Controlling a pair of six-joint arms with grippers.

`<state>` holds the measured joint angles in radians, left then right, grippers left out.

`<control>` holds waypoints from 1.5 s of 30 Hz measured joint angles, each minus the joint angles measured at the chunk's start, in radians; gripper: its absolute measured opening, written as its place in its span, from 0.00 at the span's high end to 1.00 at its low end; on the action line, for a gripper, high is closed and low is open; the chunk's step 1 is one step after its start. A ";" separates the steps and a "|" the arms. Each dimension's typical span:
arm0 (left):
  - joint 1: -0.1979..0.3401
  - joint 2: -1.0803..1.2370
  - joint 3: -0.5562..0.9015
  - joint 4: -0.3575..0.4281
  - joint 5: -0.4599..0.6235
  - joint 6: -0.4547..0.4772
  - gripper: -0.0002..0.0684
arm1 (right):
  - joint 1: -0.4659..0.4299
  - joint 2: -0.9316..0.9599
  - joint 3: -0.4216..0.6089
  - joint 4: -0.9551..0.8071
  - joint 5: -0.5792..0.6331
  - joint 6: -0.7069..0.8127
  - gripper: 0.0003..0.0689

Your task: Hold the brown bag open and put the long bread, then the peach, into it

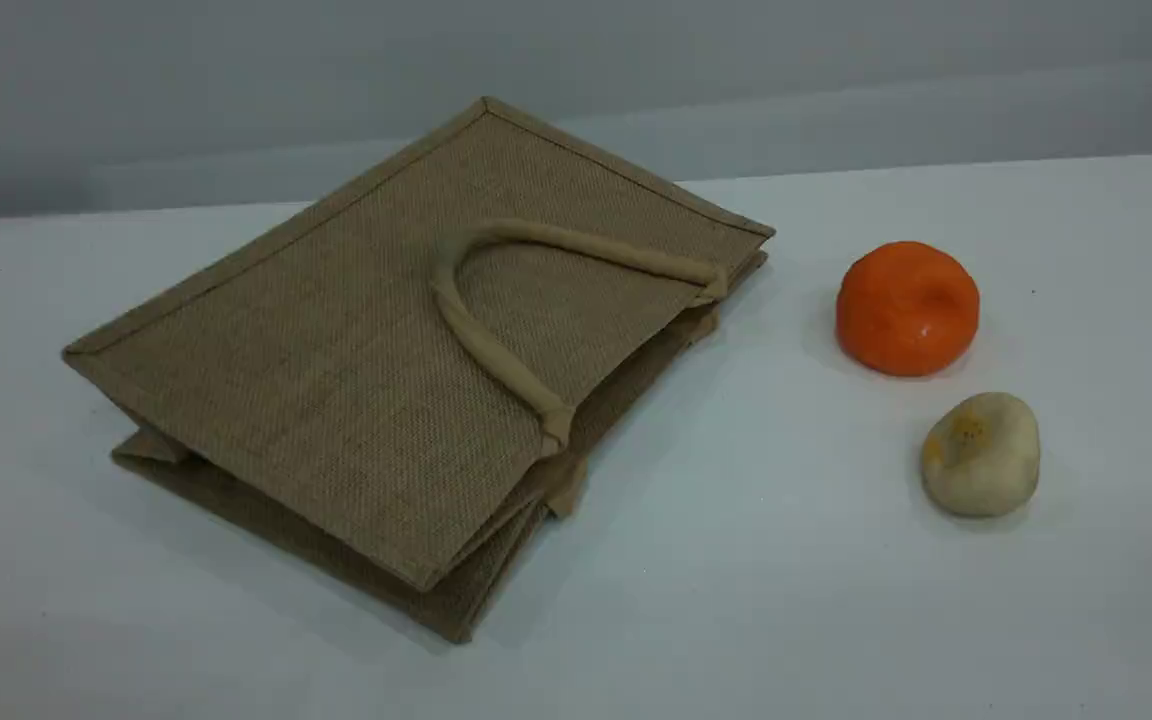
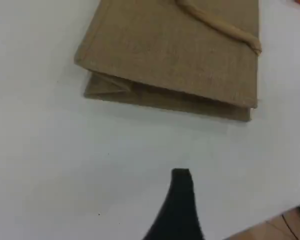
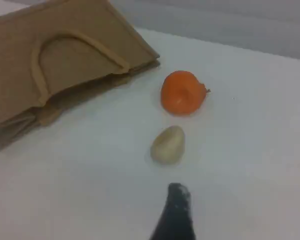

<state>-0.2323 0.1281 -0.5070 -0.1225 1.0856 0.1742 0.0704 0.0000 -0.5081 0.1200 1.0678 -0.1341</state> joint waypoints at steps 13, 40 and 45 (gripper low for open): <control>0.003 -0.001 0.000 -0.004 0.000 0.000 0.14 | 0.000 0.000 0.000 0.003 0.001 -0.001 0.20; 0.267 -0.128 0.000 -0.009 0.002 0.000 0.14 | -0.070 0.000 0.000 0.006 0.001 -0.002 0.20; 0.267 -0.128 0.000 -0.009 0.002 0.000 0.14 | -0.055 0.000 0.000 0.006 0.001 -0.002 0.20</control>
<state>0.0347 0.0000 -0.5070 -0.1315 1.0876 0.1742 0.0158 0.0000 -0.5081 0.1259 1.0686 -0.1361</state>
